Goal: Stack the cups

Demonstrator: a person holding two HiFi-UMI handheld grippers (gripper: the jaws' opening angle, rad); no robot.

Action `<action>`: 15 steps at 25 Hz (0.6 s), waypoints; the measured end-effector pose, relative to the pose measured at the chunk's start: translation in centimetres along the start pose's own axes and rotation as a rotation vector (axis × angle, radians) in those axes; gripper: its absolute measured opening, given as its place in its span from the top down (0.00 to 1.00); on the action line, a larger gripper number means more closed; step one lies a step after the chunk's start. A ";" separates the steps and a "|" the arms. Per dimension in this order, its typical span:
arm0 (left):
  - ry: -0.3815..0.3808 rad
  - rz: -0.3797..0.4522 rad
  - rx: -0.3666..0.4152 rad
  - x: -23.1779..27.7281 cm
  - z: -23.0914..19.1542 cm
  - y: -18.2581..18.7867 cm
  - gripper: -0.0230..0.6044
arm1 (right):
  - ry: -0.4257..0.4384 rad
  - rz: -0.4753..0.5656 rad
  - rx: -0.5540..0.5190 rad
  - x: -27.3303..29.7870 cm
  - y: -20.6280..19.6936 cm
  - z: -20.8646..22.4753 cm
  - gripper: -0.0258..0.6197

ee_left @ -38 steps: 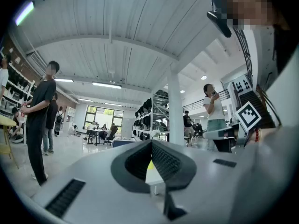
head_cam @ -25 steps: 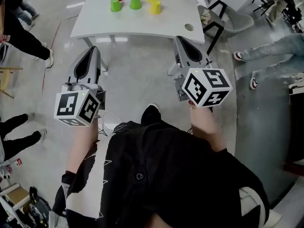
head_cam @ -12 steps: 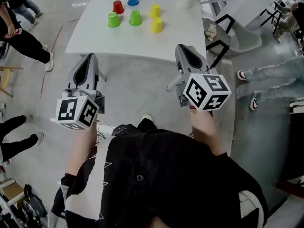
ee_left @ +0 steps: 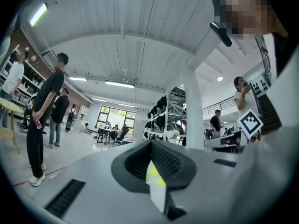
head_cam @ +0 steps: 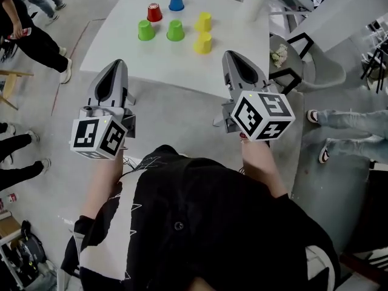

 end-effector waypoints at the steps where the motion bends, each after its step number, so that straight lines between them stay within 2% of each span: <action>1: 0.000 0.005 -0.001 0.3 -0.1 -0.2 0.95 | -0.004 -0.004 -0.003 0.4 -0.3 0.3 0.96; 5: 0.004 -0.001 0.018 1.3 -0.5 -1.2 0.95 | 0.005 -0.019 0.008 1.6 -1.7 1.1 0.94; 7: 0.007 -0.019 0.043 2.0 -0.8 -1.7 0.94 | 0.020 -0.029 0.014 2.2 -2.1 1.4 0.81; 11: -0.024 -0.057 0.033 3.7 -2.1 -3.0 0.70 | 0.020 -0.050 0.020 3.9 -3.1 2.2 0.72; 13: -0.037 -0.082 0.014 4.6 -2.9 -3.8 0.64 | 0.010 -0.072 0.020 4.7 -3.7 2.6 0.66; 15: -0.041 -0.104 0.003 5.4 -3.8 -4.6 0.56 | -0.006 -0.101 0.019 5.6 -4.4 3.1 0.65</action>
Point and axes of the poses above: the fingertips, and each gripper's own axes: x forward along the fingers, z to its right, y out of its top, the point moved 9 cm from there along -x, backward along the fingers, and after that the axes turned 4 degrees about z, right-handed, at the moved point
